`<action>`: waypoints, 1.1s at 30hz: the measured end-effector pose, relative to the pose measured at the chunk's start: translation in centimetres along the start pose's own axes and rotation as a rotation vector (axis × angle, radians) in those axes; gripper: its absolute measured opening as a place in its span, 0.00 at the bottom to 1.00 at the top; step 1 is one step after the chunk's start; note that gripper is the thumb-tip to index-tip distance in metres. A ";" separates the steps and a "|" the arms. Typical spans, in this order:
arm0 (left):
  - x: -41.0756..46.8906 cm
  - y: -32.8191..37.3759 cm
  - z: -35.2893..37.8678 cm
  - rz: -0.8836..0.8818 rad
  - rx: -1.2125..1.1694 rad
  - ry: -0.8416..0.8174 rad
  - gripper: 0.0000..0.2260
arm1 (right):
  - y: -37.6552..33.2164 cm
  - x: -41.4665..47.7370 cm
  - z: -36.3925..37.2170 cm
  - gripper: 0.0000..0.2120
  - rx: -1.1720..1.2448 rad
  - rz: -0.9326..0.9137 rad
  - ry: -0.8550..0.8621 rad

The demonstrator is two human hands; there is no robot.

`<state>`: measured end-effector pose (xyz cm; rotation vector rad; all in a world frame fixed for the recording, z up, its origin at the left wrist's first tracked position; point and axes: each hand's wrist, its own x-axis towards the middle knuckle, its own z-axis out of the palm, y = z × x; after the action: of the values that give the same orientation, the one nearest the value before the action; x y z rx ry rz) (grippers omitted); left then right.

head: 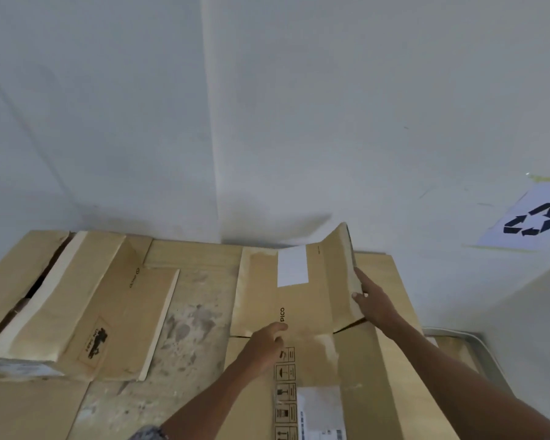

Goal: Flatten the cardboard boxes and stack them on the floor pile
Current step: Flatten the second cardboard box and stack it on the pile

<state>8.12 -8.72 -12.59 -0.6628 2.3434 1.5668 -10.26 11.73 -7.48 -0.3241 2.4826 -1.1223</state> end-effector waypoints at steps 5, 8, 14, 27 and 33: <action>1.1 -1.1 1.0 -0.021 0.069 -0.015 0.19 | 3.7 -0.1 3.0 0.28 -0.326 0.115 0.014; 2.3 -1.8 1.4 -0.020 0.136 -0.035 0.20 | 5.1 -0.5 5.0 0.28 -0.639 0.057 0.000; 6.1 -3.9 2.8 0.031 0.729 -0.096 0.26 | 7.0 -0.8 10.7 0.32 -0.641 -0.029 -0.276; 10.8 -1.0 4.1 -0.056 1.107 -0.124 0.49 | 9.7 0.0 13.0 0.43 -0.641 0.058 -0.325; 13.0 -1.6 3.1 -0.123 0.923 -0.263 0.56 | 9.0 4.5 13.9 0.37 -0.715 -0.015 -0.226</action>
<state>-2.49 -9.45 -20.86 -0.3278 2.3923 0.3658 -8.60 6.71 -23.76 -0.6229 2.5820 -0.1424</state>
